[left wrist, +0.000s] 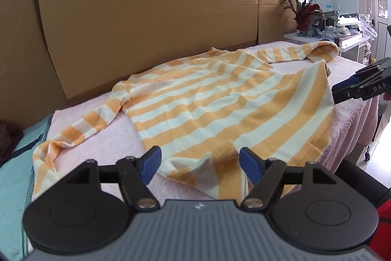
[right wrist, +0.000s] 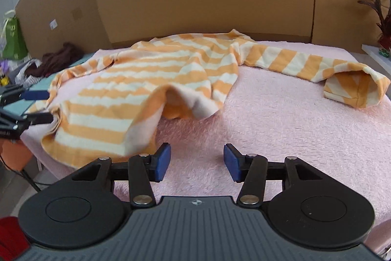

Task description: Fold clothes

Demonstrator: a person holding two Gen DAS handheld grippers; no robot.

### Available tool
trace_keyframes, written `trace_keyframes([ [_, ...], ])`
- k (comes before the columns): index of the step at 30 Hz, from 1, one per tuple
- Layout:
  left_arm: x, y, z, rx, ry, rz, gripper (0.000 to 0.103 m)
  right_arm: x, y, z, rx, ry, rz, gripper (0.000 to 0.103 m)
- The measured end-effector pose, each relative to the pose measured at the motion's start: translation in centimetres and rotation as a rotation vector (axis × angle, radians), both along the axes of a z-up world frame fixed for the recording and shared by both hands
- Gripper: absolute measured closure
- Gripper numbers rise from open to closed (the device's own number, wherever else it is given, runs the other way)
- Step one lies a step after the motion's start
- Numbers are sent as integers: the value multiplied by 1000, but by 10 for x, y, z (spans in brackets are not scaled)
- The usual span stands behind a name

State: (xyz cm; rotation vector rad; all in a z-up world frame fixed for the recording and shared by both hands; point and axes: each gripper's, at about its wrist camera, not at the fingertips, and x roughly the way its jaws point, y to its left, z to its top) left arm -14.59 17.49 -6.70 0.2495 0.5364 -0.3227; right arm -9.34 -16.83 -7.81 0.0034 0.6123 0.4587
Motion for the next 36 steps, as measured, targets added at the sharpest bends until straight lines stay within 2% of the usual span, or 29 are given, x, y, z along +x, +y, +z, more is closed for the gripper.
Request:
trace_keyframes([
  [1,6,-1,-4,-9,23,4,65,-2,6,-3,-20,-20,8,50],
  [4,15,0,-9,-66,50,18,81,5,29,-8,-51,-77,28,50],
  [6,12,5,-8,-88,48,35,83,14,42,-10,-47,-102,49,50],
  [8,9,11,-6,-113,44,63,85,29,50,-7,-12,-88,59,52],
  [11,6,25,-2,-164,31,127,89,50,58,1,65,-56,74,99],
  [13,7,33,-2,-193,31,168,94,61,58,10,114,-51,43,99],
  [17,10,39,-6,-210,42,194,95,67,46,21,154,-52,-16,98],
  [20,10,36,-7,-190,46,173,95,70,46,13,-9,26,-54,99],
  [22,8,38,-6,-198,44,161,96,56,37,7,-43,44,-47,100],
  [25,4,48,2,-262,45,158,96,27,6,12,48,92,-23,102],
  [27,1,54,9,-296,34,155,96,7,-14,24,86,75,-4,102],
  [29,-1,55,14,-290,8,144,96,-9,-26,36,111,43,34,102],
  [31,2,52,14,-256,-3,149,94,-16,-24,40,70,7,32,92],
  [33,4,48,9,-206,11,145,92,-12,-10,32,12,-36,19,60],
  [35,5,44,1,-162,36,136,84,0,8,18,-57,-55,34,61],
  [36,5,43,-3,-145,56,128,74,7,18,10,-93,-58,48,61],
])
